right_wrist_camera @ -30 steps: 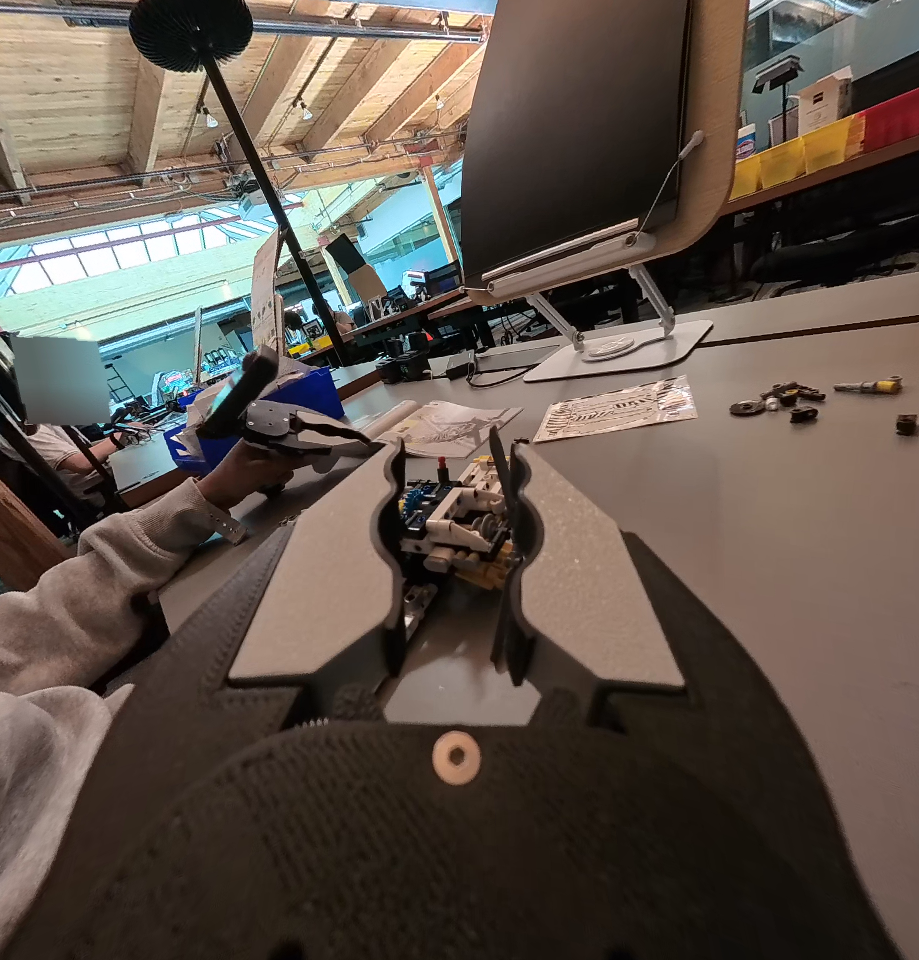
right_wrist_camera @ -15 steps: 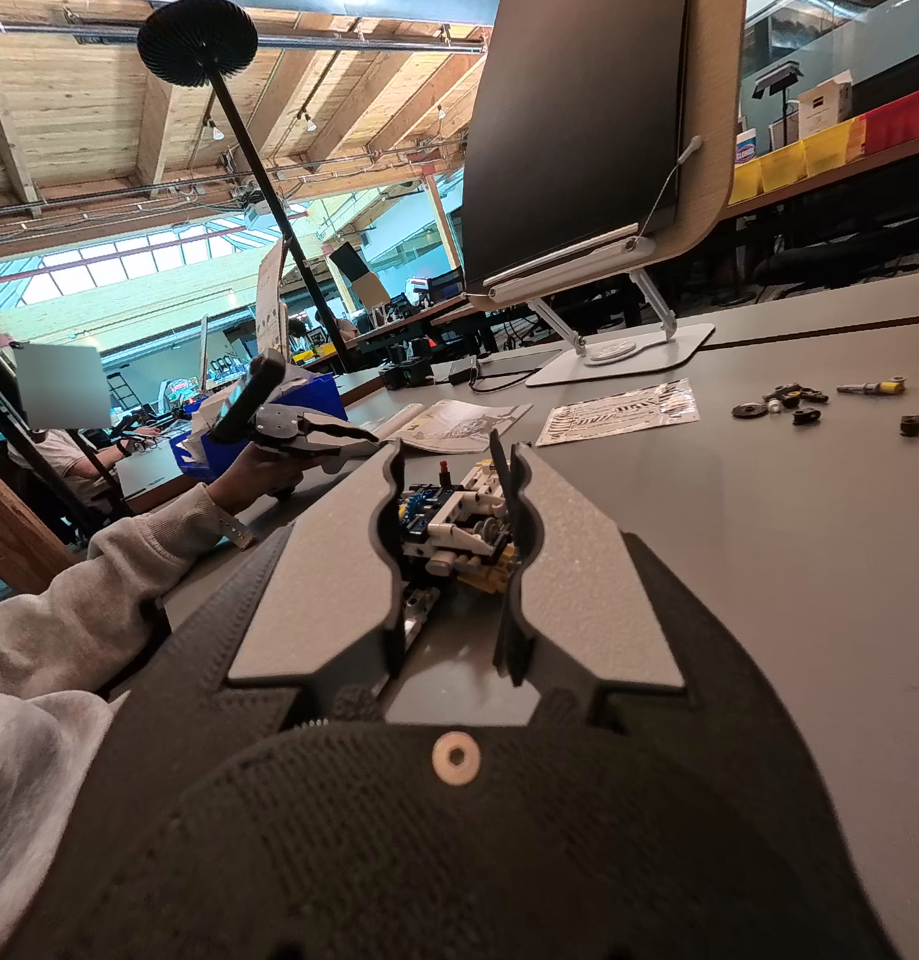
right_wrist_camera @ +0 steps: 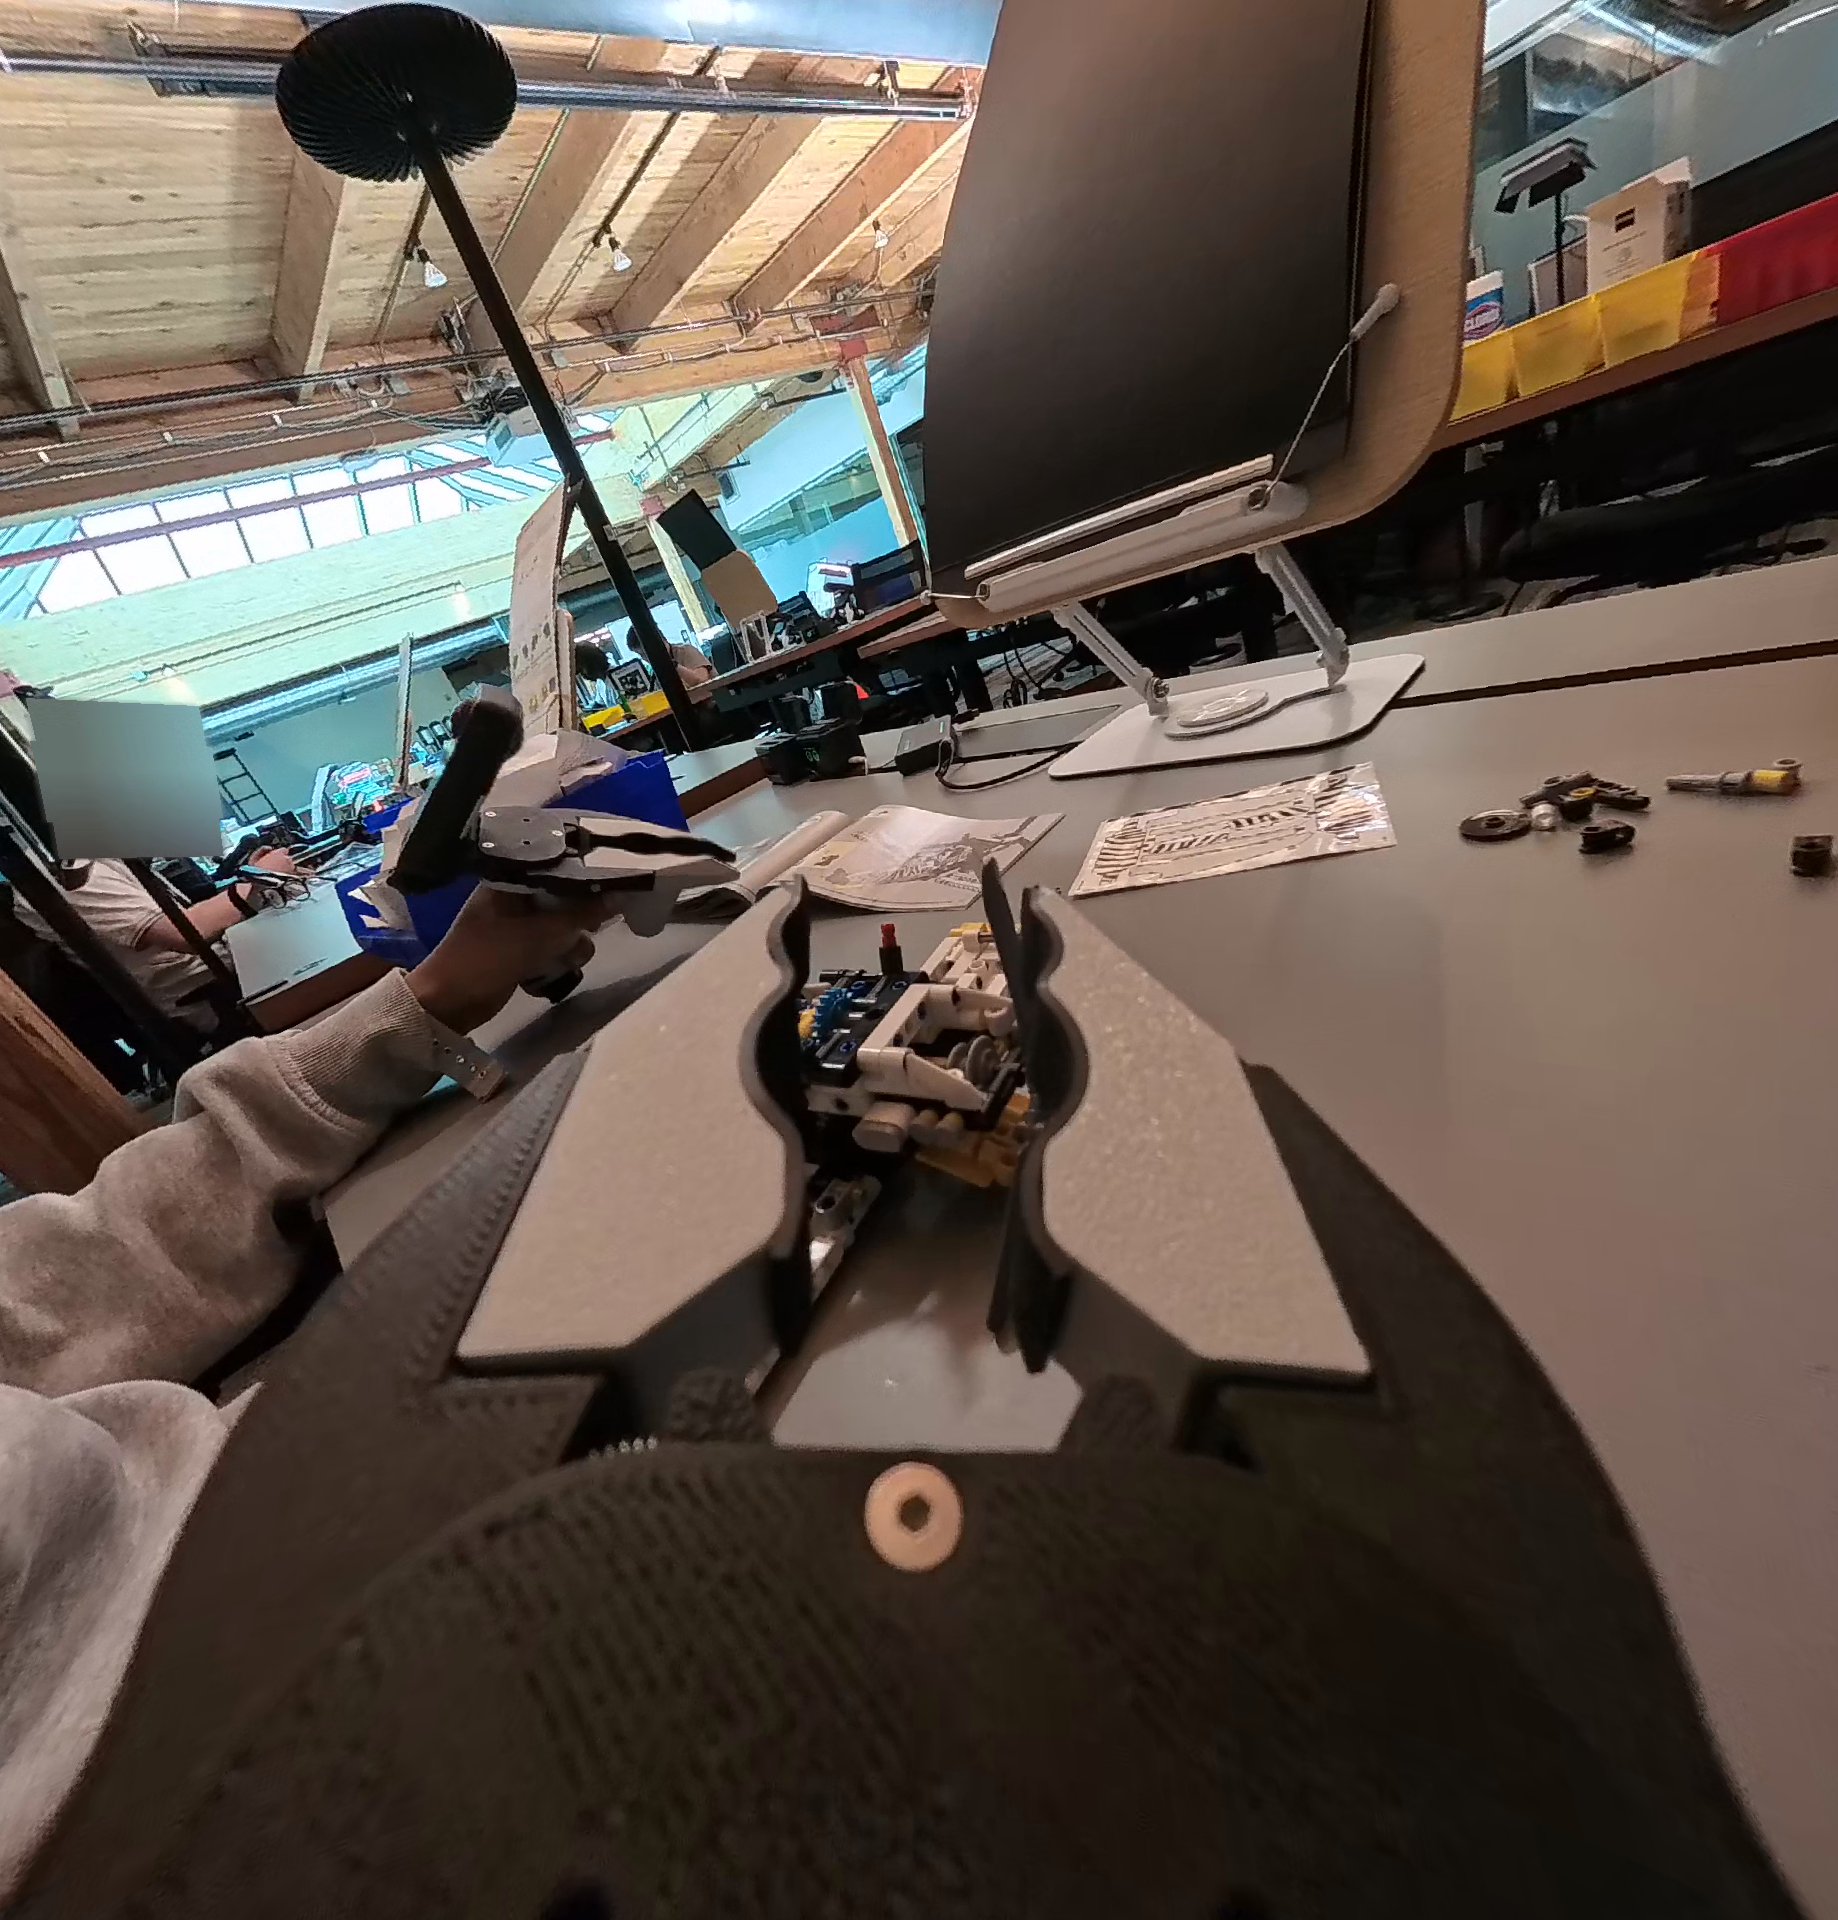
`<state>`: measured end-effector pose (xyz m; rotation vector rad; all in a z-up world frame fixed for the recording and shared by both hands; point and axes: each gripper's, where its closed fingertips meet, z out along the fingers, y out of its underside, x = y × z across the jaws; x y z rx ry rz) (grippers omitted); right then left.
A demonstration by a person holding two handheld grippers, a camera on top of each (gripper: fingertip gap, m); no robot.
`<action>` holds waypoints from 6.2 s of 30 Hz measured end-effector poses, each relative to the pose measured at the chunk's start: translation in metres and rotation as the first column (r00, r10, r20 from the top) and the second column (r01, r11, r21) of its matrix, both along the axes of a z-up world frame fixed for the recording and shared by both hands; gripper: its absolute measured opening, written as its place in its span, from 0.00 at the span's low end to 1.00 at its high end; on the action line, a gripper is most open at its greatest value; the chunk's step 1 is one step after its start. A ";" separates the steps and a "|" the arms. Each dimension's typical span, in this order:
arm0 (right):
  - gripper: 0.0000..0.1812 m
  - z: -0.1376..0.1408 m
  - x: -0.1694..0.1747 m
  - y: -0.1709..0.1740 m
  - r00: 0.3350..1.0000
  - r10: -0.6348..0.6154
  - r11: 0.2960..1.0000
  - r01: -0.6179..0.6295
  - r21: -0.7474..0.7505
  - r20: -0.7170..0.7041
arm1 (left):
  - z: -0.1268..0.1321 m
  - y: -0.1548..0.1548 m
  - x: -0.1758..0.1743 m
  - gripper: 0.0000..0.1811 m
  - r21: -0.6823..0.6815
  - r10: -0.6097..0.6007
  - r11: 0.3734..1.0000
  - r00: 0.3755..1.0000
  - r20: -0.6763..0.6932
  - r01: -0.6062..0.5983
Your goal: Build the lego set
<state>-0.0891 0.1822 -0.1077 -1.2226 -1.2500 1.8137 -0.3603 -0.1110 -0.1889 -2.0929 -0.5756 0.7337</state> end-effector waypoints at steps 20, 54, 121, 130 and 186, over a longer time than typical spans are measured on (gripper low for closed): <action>0.21 0.000 -0.001 0.000 1.000 0.001 1.000 -0.001 -0.004 -0.001 | -0.008 0.004 0.003 0.06 -0.050 -0.026 0.998 1.000 0.005 0.026; 0.21 0.000 0.000 0.000 1.000 0.003 1.000 -0.003 -0.008 -0.001 | -0.012 0.006 0.004 0.07 -0.073 -0.034 0.997 0.999 0.010 0.035; 0.00 -0.108 0.092 -0.117 0.997 0.061 0.440 -0.059 0.896 0.035 | -0.032 0.172 0.359 0.14 -0.055 -0.793 0.563 0.558 0.244 0.825; 0.00 -0.109 0.091 -0.116 0.997 0.065 0.466 -0.074 0.881 0.049 | -0.033 0.172 0.358 0.13 -0.056 -0.787 0.571 0.566 0.246 0.819; 0.18 -0.080 0.078 -0.096 0.985 -0.013 0.893 -0.066 0.444 0.173 | -0.033 0.173 0.359 0.14 -0.028 -0.786 0.569 0.554 0.272 0.822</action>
